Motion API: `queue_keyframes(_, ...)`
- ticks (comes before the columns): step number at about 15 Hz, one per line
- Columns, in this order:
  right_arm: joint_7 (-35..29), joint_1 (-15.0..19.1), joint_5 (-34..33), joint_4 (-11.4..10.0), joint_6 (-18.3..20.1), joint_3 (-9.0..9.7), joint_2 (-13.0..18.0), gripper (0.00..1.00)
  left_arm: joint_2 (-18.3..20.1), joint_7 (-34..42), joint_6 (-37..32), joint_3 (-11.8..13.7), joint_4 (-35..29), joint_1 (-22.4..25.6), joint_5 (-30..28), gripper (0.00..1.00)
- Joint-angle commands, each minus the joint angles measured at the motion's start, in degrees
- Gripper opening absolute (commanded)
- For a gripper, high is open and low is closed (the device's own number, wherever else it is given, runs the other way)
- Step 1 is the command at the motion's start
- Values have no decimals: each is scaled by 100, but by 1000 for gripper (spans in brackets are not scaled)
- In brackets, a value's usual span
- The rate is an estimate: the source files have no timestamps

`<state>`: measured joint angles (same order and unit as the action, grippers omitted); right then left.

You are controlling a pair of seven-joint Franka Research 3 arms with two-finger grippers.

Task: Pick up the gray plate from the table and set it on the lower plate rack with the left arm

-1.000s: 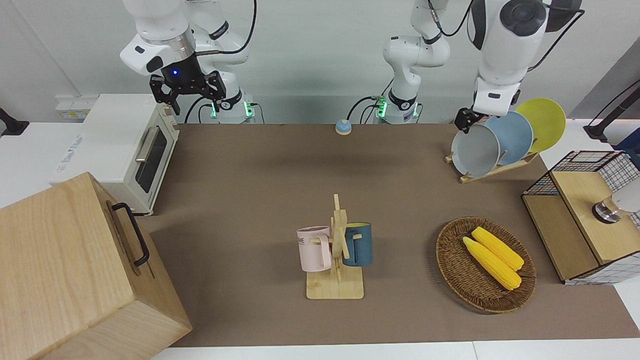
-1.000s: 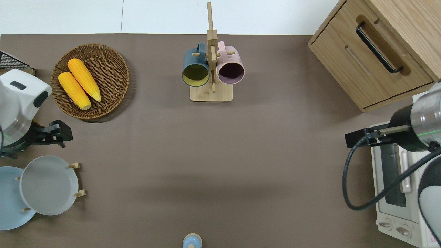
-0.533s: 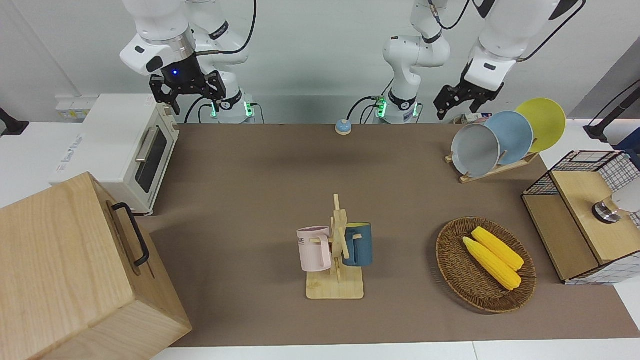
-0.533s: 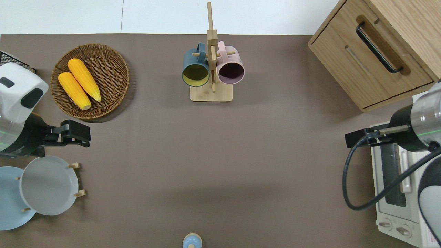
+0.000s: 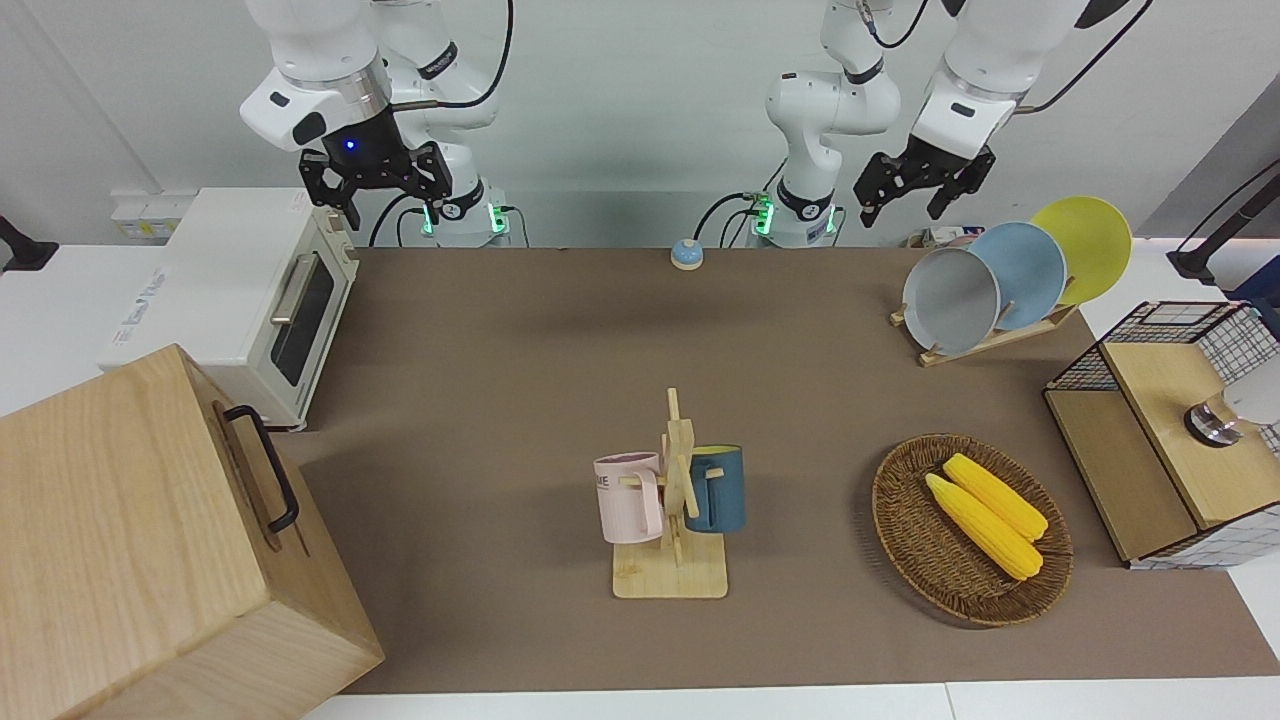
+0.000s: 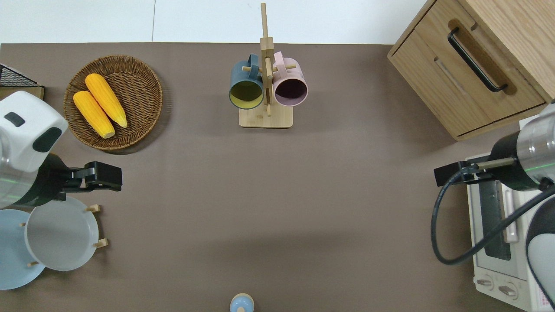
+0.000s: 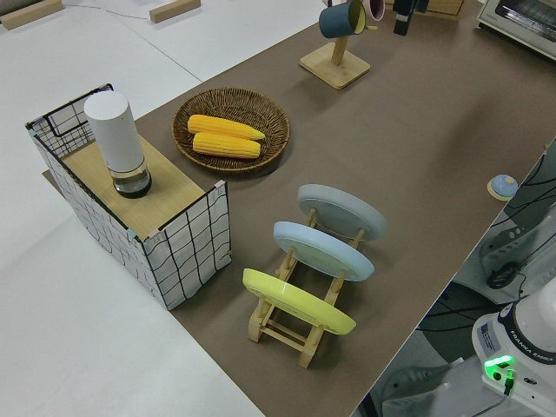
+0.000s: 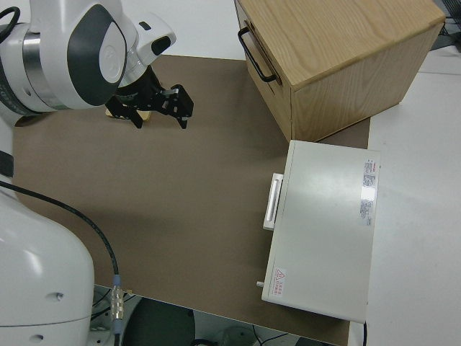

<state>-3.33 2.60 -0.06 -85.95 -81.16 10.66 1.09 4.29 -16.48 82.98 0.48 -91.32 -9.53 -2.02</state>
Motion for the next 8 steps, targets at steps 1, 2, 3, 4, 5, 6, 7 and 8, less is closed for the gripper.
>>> queue_keyframes(1,-1,56,59,35,83,33,14,990,599,172,675,101,-1037,21,-88,1000)
queue_keyframes(2,-1,56,59,35,83,33,14,990,582,172,693,119,-1037,30,-80,1000)
queue_keyframes(3,-1,56,59,35,83,33,14,990,582,181,728,127,-1028,56,-79,1000)
queue_keyframes(4,8,56,59,35,83,33,14,990,556,181,720,128,-1002,65,-79,1000)
queue_keyframes(5,-1,56,59,35,83,33,14,990,538,172,720,154,-1002,65,-19,1000)
queue_keyframes(6,-1,56,59,35,83,33,14,987,538,181,711,163,-1002,65,-9,1000)
queue_keyframes(7,-1,56,59,35,83,33,14,987,538,181,702,171,-1002,65,-9,1000)
queue_keyframes(8,-1,56,59,35,83,33,14,990,529,181,702,172,-1002,65,-9,1000)
